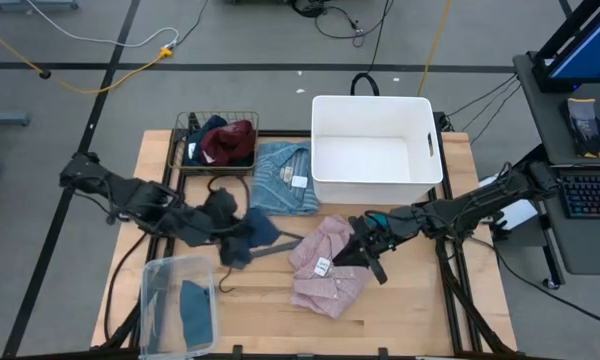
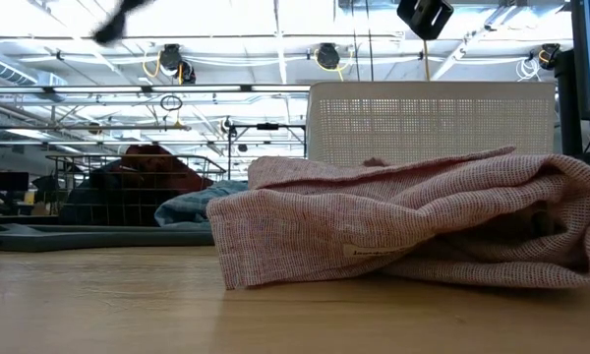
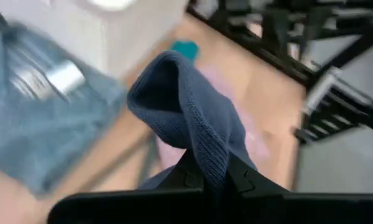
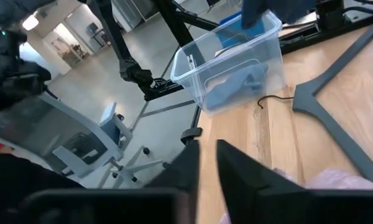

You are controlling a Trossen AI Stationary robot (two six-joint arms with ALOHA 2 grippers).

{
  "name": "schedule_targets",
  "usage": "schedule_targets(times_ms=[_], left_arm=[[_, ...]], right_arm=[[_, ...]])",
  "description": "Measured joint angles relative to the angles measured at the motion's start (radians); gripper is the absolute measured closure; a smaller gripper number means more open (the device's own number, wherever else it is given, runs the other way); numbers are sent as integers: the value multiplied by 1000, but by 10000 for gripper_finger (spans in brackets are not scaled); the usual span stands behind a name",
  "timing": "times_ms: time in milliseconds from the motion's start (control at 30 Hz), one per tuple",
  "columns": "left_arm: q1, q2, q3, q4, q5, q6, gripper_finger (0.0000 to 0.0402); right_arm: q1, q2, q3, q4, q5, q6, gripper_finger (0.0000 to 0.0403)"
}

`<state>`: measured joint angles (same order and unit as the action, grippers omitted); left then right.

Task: Pick & Place Cloths
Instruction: Put the dark blue sock into the transparent bin

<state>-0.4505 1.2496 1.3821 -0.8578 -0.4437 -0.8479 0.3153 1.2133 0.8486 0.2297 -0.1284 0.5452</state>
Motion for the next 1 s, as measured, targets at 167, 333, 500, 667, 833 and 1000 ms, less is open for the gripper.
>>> schedule_targets(times_ms=[167,333,500,667,833,1000], left_arm=[[-32,35,70,-195,166,-177,401],[-91,54,102,-336,350,-367,401],[-168,67,102,-411,445,-546,401],[-250,67,102,-462,517,-702,401],[-317,67,102,-570,586,-869,401],[-340,97,93,-575,582,-957,401]], right_arm=[[0,0,0,-3,0,-32,393],[0,-1,0,-4,0,-103,401],[-1,-28,0,-52,1,-179,402],[-1,-55,-1,-88,1,-199,402],[-1,-61,-1,-102,1,-199,402],[-1,-61,-1,-107,1,-199,402]])
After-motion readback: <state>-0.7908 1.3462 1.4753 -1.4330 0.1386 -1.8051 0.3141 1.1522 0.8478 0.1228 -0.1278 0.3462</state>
